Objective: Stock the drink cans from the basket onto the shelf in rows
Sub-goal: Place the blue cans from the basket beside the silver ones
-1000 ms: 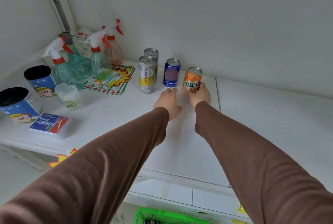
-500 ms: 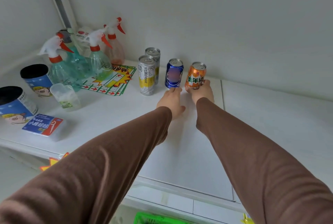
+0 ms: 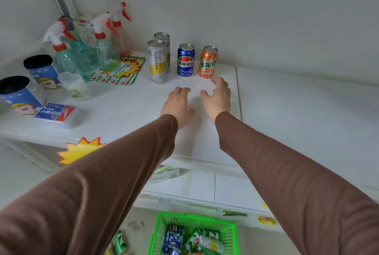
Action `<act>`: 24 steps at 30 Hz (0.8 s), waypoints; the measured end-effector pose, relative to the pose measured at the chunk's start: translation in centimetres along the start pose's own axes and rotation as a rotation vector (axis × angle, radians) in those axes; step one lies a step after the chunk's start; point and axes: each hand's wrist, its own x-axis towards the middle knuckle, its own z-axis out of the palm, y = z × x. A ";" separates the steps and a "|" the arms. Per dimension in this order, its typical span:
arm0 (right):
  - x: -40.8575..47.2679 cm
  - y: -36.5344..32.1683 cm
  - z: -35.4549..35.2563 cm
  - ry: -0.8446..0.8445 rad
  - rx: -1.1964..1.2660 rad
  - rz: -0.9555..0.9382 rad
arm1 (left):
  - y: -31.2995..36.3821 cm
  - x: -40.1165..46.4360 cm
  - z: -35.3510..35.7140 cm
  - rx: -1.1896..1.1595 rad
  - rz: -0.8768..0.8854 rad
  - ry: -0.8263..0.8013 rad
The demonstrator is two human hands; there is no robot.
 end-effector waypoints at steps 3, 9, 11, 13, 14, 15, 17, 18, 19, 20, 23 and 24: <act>-4.7 -0.4 -1.0 -0.008 -0.062 -0.091 | 0.1 -4.5 -0.1 -0.013 0.052 0.052; -16.3 0.3 -3.0 0.052 -0.181 -0.315 | -0.6 -16.1 0.9 -0.028 0.097 0.143; -20.1 0.9 -3.5 0.084 -0.204 -0.422 | -0.8 -19.9 1.6 -0.058 0.113 0.220; -23.5 2.0 -4.0 0.091 -0.224 -0.492 | -1.0 -23.5 2.5 -0.068 0.154 0.299; -25.1 3.0 -4.1 0.084 -0.233 -0.515 | -1.1 -25.3 3.3 -0.063 0.176 0.327; -26.7 4.3 -4.0 0.074 -0.243 -0.528 | -1.4 -27.1 4.2 -0.055 0.188 0.346; -29.6 7.7 -3.5 0.023 -0.254 -0.538 | -2.4 -30.5 6.8 -0.039 0.178 0.342; -31.0 9.7 -3.0 -0.017 -0.256 -0.529 | -3.1 -32.1 8.4 -0.038 0.158 0.317; -32.4 11.8 -2.4 -0.064 -0.259 -0.508 | -3.9 -33.6 10.3 -0.040 0.133 0.284; -33.7 14.0 -1.8 -0.111 -0.262 -0.480 | -4.8 -35.0 12.3 -0.045 0.101 0.247; -36.9 20.5 0.2 -0.229 -0.291 -0.381 | -7.5 -38.3 18.3 -0.047 -0.010 0.134; -37.8 22.5 0.9 -0.266 -0.302 -0.343 | -8.3 -39.1 20.2 -0.045 -0.051 0.104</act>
